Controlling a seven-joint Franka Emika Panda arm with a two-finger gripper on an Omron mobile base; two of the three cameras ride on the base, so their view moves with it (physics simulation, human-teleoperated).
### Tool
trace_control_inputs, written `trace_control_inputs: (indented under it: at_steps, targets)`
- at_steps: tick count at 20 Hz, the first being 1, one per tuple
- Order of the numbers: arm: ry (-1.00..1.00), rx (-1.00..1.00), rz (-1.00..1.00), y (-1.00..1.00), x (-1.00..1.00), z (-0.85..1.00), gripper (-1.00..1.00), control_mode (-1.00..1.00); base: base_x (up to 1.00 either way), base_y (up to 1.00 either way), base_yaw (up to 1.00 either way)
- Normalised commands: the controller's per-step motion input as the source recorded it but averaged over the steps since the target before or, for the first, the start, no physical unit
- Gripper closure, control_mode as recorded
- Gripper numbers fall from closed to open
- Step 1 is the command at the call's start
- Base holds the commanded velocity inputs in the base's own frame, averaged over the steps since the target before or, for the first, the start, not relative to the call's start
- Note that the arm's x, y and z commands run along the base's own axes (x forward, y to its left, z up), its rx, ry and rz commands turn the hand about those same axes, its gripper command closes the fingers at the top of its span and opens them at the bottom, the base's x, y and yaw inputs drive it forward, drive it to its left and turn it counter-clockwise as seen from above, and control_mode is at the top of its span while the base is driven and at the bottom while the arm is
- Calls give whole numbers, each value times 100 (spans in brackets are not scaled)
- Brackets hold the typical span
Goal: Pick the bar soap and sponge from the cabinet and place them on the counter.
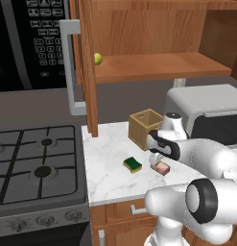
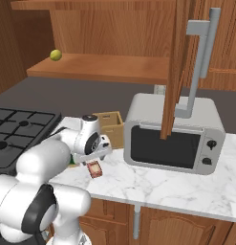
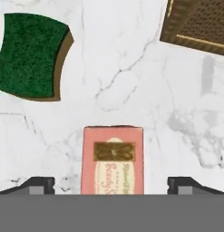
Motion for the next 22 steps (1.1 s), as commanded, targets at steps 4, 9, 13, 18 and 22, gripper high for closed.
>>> trace_control_inputs:
  at_steps: [4,9,13,18,22]
  targets:
    - [-6,0,-6,7,-20,58,-100,-100,0,0,0]
    - [-6,2,-16,0,-35,50,-100,-100,0,0,0]
    - [-12,2,-23,8,-39,54,-100,-100,0,0,0]
    - [-19,0,-19,14,-37,68,-100,-100,0,0,0]
    - [-22,0,-15,12,-41,70,-100,-100,0,0,0]
